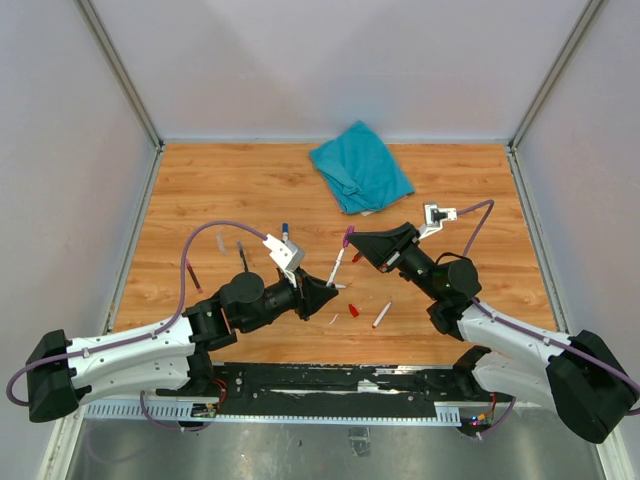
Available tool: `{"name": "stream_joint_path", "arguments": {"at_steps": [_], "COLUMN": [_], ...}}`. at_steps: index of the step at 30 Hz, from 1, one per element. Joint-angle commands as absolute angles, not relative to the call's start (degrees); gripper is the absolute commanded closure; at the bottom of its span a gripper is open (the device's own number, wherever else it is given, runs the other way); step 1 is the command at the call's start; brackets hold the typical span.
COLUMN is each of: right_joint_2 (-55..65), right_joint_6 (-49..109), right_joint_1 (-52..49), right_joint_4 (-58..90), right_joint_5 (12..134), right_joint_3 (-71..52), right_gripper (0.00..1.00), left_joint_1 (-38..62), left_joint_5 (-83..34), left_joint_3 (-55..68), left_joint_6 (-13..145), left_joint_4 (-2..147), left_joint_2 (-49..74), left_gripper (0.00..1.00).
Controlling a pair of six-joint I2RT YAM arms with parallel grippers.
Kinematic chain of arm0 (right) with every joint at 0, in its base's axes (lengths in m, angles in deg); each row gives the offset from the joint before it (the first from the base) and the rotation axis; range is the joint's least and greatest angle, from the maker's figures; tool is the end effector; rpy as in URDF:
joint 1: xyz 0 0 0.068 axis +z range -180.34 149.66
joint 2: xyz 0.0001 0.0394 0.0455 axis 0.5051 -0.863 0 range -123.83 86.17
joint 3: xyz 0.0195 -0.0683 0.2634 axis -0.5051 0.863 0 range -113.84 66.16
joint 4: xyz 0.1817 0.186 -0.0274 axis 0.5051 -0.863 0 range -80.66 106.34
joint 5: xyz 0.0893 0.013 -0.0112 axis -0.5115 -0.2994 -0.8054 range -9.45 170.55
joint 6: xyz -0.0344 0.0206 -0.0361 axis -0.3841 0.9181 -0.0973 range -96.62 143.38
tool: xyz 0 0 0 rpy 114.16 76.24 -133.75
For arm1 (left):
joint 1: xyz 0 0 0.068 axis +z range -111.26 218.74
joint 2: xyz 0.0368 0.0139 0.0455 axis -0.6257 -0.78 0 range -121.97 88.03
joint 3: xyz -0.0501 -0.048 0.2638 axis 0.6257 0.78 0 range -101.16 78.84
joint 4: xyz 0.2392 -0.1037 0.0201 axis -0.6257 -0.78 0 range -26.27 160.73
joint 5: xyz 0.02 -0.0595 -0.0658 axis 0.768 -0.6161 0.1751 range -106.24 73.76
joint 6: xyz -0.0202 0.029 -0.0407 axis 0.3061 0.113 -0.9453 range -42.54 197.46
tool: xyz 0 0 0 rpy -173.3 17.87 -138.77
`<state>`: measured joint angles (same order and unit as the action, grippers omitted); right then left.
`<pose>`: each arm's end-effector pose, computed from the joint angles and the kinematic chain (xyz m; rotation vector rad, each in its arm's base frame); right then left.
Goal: Insert the pens into the pen caps
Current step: Insert the pen cap onto the pen.
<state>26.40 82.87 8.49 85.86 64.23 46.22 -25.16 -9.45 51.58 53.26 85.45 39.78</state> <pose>0.1555 0.1380 0.2844 -0.0763 1.2331 1.6746 0.0932 -0.1806 0.2667 0.5181 1.7164 -1.0392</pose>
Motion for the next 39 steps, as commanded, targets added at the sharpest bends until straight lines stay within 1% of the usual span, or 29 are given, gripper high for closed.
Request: {"name": "stream_joint_path", "arguments": {"at_steps": [1, 11, 23, 39], "right_joint_2": [26.6, 26.8, 26.2, 25.8], "right_joint_6": [81.8, 81.8, 81.6, 82.2], "right_joint_1": [8.0, 8.0, 8.0, 8.1], "right_joint_4": [87.1, 87.6, 87.9, 88.6], "right_joint_5": [63.3, 64.3, 66.9, 67.9], "right_joint_3": [47.3, 48.1, 44.8, 44.8], "right_gripper": [0.99, 0.99, 0.99, 0.99], "left_joint_1": [-25.7, -25.7, -25.7, -25.7], "left_joint_5": [-9.0, -8.8, -8.9, -9.0], "left_joint_3": [50.5, 50.7, 50.6, 50.7], "left_joint_6": [54.4, 54.3, 54.3, 54.2], "left_joint_4": [86.7, 86.8, 86.9, 87.0], "left_joint_2": [40.3, 40.2, 39.9, 39.8], "left_gripper": [0.99, 0.99, 0.99, 1.00]}}
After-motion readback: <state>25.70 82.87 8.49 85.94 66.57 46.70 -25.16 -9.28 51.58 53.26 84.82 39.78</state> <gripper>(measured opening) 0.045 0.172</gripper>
